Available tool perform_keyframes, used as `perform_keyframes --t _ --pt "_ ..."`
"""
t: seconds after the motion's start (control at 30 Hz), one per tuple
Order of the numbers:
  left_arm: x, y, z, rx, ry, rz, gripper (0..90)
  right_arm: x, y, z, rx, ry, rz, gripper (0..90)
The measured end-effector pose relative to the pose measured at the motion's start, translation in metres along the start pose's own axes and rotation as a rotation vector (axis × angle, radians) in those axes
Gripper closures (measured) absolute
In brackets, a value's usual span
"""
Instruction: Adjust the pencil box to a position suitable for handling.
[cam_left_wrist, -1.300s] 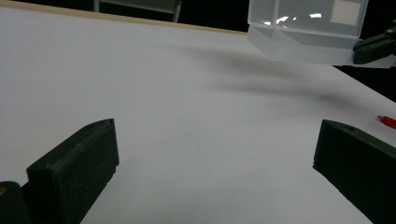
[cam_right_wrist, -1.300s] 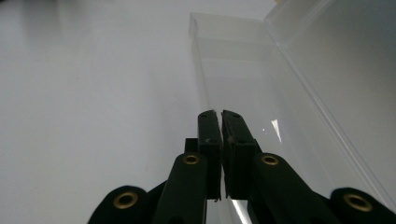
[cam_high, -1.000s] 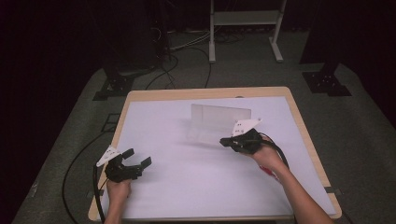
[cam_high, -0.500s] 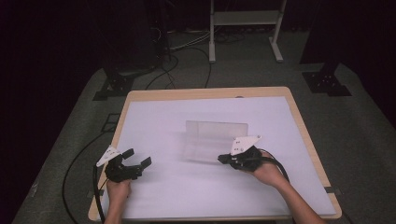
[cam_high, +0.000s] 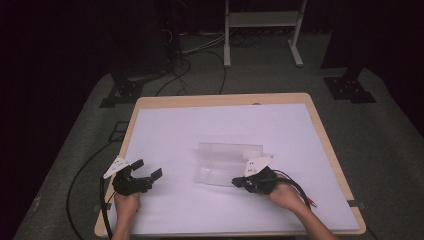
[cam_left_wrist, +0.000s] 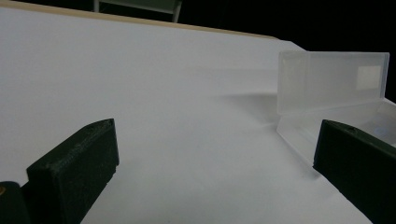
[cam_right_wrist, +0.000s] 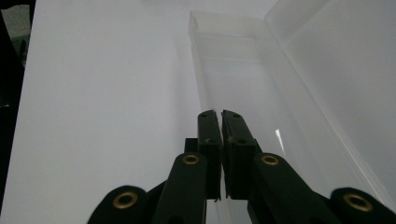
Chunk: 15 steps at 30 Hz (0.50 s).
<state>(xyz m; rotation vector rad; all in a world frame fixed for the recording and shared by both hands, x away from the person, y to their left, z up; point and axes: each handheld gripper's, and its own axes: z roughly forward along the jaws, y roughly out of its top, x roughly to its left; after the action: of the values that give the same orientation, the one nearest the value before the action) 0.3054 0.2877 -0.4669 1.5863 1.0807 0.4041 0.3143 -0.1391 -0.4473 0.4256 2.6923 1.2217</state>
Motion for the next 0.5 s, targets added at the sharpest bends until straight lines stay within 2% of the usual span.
perform_keyframes --t 0.17,0.5 --pt "0.000 0.000 0.000 -0.003 0.001 -0.001 0.0 0.003 -0.006 0.005 0.008 0.009 0.043 86.5" --pt "0.000 0.000 0.000 -0.004 0.000 0.000 0.0 0.005 -0.012 0.010 0.025 0.030 0.071 85.8"
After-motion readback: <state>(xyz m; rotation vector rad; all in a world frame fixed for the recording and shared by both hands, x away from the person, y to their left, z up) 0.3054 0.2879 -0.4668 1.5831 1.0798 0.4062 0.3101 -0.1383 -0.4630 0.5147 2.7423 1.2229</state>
